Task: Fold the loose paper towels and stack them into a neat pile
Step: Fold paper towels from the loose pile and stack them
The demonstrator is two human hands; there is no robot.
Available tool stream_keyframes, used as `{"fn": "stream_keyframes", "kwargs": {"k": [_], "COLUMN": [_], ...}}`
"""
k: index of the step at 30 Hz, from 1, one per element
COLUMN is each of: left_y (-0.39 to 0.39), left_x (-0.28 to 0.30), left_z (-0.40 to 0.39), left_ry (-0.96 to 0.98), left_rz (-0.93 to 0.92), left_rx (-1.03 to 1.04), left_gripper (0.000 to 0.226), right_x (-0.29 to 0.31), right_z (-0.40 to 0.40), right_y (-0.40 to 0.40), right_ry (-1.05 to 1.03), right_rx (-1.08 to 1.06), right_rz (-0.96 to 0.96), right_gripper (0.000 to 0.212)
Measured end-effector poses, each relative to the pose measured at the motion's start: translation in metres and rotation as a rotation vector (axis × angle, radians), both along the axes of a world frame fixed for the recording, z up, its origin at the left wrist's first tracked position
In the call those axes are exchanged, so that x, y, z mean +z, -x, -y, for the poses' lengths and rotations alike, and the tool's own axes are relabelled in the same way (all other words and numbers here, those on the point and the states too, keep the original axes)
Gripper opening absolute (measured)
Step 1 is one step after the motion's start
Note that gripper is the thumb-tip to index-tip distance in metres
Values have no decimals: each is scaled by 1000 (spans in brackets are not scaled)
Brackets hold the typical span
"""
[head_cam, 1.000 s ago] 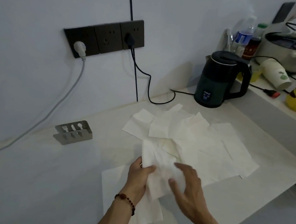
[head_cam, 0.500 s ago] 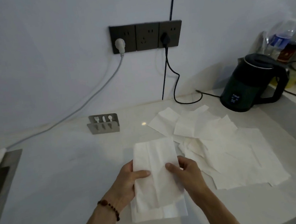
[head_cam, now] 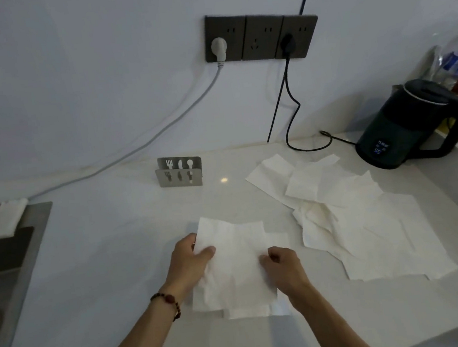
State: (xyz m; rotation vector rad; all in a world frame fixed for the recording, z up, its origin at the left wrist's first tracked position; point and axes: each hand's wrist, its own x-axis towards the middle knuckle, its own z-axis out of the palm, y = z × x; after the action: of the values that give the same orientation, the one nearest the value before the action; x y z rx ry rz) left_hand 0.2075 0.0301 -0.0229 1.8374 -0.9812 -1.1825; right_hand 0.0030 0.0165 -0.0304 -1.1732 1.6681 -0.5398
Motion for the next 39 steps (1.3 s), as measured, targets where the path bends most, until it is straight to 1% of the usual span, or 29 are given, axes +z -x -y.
{"fn": "stream_keyframes", "kwargs": {"k": [2,5,7,12,20,32,33,34,35,36,37,39], "left_y": [-4,-7,-7,-5,-8,-8,-7,-7,-6,-5,-1,12], "left_x": [-6,-15,-19,-18,-28,-33,-31,-32,-34,-37,-40,-45], "left_z": [-3,-5,-6,-9,-10,-11,-12,-13,-14,-15,-17,-19], "left_ry": [-20,-43,-55,-41,-68,-25,-25,-10,18,85,189,396], "left_rz": [53,116,141,180,227,327,375,480,618,748,844,917], "left_rx": [-18,-37,-36,-20,-33,-25,-13,6,0,-41,-126,-380], "left_gripper": [6,16,19,16,23,15,14,23,39,49,51,43], "right_x": [-8,-14,-17,-20,-23,-23,-23,-23,-23,-23,-23,-21], "right_z": [-2,-3,-4,-5,-8,-15,-15,-16,-16,-16,-16,-17], "right_y": [-2,-4,-6,-8,-10,-12,-13,-13,-14,-14,-14,-10], "right_ry": [-11,-11,5,9,-10,18,18,20,23,28,32,45], "right_rx": [1,8,29,30,50,63,63,65,67,69,68,40], "right_rz": [-122,-202,-210,-190,-294,-376,-388,-401,-412,-417,-418,-422], "right_gripper": [30,23,21,15,17,19,19,19,20,20,21,23]}}
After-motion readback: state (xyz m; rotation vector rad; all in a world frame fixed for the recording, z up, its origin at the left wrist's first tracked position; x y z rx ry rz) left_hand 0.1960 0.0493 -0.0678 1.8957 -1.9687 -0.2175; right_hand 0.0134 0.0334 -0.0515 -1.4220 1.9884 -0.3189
